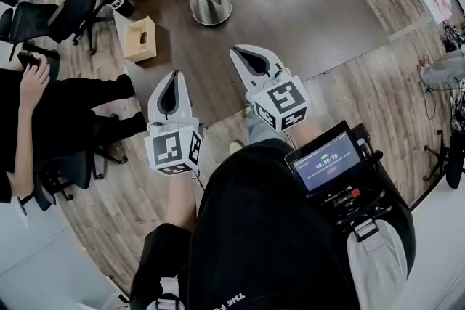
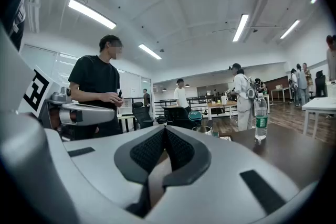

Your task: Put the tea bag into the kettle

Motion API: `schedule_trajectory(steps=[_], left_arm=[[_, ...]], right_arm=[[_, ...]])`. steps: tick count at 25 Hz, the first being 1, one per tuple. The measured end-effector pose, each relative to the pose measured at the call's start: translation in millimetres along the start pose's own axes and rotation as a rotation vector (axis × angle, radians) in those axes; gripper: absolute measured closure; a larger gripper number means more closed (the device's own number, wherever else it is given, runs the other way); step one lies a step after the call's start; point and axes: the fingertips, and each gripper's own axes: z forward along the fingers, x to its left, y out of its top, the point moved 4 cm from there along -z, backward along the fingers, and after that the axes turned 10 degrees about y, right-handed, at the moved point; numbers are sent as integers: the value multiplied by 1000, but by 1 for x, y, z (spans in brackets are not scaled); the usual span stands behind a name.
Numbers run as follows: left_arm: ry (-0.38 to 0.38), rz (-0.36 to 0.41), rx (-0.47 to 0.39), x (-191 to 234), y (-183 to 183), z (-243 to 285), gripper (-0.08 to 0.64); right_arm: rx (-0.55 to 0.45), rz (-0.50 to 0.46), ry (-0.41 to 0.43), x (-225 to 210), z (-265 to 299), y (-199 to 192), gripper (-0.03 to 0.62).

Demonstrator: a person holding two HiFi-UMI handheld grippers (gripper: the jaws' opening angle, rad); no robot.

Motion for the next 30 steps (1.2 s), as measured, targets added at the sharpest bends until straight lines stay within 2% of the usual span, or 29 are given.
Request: schedule_trajectory(steps=[3, 6, 10, 14, 19, 23, 30], left_arm=[[12, -23, -1, 2, -4, -16, 557], [9, -42, -28, 4, -3, -56, 557], [6, -39, -61, -3, 5, -80, 557], [9, -49, -81, -19, 12, -85, 557], [20, -60, -67, -38, 12, -80, 557], [-11, -76, -56, -60, 12, -73, 557], [-53, -53, -57, -83, 15, -66, 557]], right_arm=[[12, -5, -18, 10, -11, -5, 586], [28, -24, -38, 43, -34, -8, 586], [37, -33, -39, 63, -54, -7, 586], [44, -23, -34, 62, -67, -9, 586], [48, -36, -26, 50, -77, -5, 586], [32, -35, -41, 34, -88, 1, 586], [43, -43, -54, 22, -101, -3, 586]])
